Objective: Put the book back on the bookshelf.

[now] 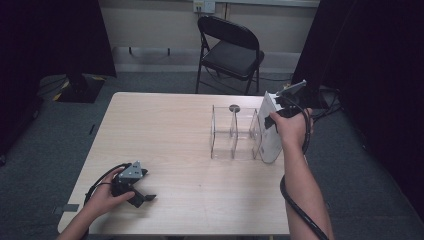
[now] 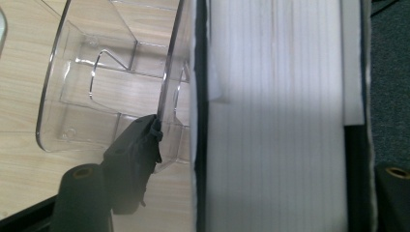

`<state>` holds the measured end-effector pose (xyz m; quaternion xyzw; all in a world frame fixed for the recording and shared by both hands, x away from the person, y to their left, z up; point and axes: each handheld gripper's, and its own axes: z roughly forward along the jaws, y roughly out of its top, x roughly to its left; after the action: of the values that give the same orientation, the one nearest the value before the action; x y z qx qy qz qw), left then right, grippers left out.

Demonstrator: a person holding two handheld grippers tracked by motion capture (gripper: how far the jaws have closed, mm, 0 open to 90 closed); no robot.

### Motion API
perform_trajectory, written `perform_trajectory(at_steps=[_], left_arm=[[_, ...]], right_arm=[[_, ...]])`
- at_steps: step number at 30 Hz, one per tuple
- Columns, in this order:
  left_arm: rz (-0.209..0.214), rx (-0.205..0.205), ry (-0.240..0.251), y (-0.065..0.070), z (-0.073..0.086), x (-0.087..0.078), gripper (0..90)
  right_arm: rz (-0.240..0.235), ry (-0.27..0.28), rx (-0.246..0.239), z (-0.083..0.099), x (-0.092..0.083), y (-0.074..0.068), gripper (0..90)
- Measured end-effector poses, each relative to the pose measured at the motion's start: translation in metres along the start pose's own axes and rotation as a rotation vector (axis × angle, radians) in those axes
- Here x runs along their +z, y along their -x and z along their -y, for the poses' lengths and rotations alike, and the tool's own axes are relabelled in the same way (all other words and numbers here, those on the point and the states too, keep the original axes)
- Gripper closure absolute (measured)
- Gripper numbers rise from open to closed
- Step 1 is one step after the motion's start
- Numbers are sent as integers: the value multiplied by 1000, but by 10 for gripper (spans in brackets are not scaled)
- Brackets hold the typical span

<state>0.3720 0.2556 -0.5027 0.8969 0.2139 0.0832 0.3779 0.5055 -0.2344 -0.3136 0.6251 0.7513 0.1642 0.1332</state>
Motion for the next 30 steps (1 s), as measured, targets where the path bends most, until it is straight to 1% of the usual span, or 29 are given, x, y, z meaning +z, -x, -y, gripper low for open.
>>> perform_trajectory(at_steps=[2,3,6,8,13,17,21,28,29,30], left_arm=[[0,1,0,0,0,0,0],[-1,1,0,0,0,0,0],[-1,1,0,0,0,0,0],[0,1,0,0,0,0,0],[-1,1,0,0,0,0,0],[-1,1,0,0,0,0,0],[-2,1,0,0,0,0,0],[-1,1,0,0,0,0,0],[-1,1,0,0,0,0,0],[-1,1,0,0,0,0,0]], right_arm=[[3,-3,-8,1,-1,0,263],[-2,-5,4,4,-2,1,257],[-16,-5,6,5,-4,1,254],[-9,1,-9,9,-6,-1,239],[-22,8,-10,13,-9,-2,215],[-32,10,-2,15,-11,-2,203],[-20,7,-7,18,-12,-2,207],[-22,1,-12,24,-14,-1,210],[-34,7,-15,26,-15,-1,205],[-35,8,-18,27,-17,-2,206]])
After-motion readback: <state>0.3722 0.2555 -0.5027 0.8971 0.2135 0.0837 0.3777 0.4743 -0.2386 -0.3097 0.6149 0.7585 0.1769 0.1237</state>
